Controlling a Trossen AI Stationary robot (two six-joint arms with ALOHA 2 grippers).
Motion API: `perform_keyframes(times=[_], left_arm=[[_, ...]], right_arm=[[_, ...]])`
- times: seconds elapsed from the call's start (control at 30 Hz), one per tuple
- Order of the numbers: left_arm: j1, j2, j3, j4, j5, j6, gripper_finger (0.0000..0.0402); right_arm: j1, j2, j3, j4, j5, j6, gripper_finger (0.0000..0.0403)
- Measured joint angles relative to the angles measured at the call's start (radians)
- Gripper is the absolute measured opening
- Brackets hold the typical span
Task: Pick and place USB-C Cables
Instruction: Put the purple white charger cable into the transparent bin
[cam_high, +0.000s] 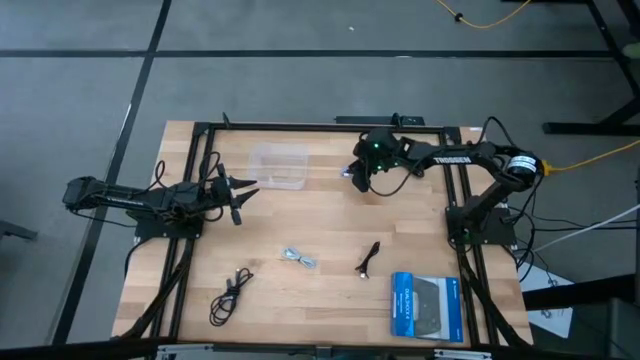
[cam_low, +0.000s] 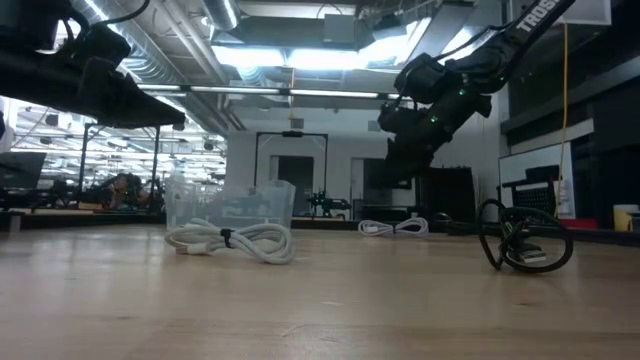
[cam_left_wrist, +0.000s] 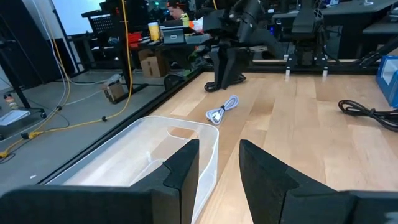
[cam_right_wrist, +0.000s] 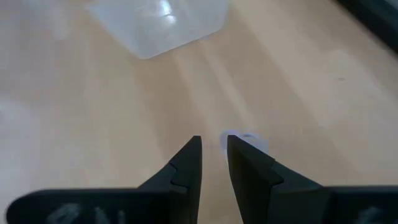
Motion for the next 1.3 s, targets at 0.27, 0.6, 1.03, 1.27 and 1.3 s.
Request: perform_keyframes(times=[0.27, 0.6, 1.03, 1.27, 1.3], left_arm=[[0.000, 0.000, 0.000, 0.000, 0.000, 0.007, 0.0108], [0.000, 0.000, 0.000, 0.000, 0.001, 0.007, 0.0108], [0.000, 0.000, 0.000, 0.000, 0.001, 0.008, 0.0108], [0.000, 0.000, 0.000, 0.000, 0.001, 0.008, 0.0108], [0.000, 0.000, 0.000, 0.001, 0.002, 0.008, 0.0108]], right_arm=[[0.005, 0.000, 0.007, 0.004, -0.005, 0.096, 0.0081], [0.041, 0.007, 0.007, -0.063, -0.005, 0.098, 0.0080], [0.041, 0.064, 0.007, -0.084, 0.104, 0.011, 0.0155], [0.042, 0.099, 0.007, -0.130, 0.179, -0.062, 0.0158], [0.042, 0.106, 0.007, -0.132, 0.181, -0.062, 0.0157]])
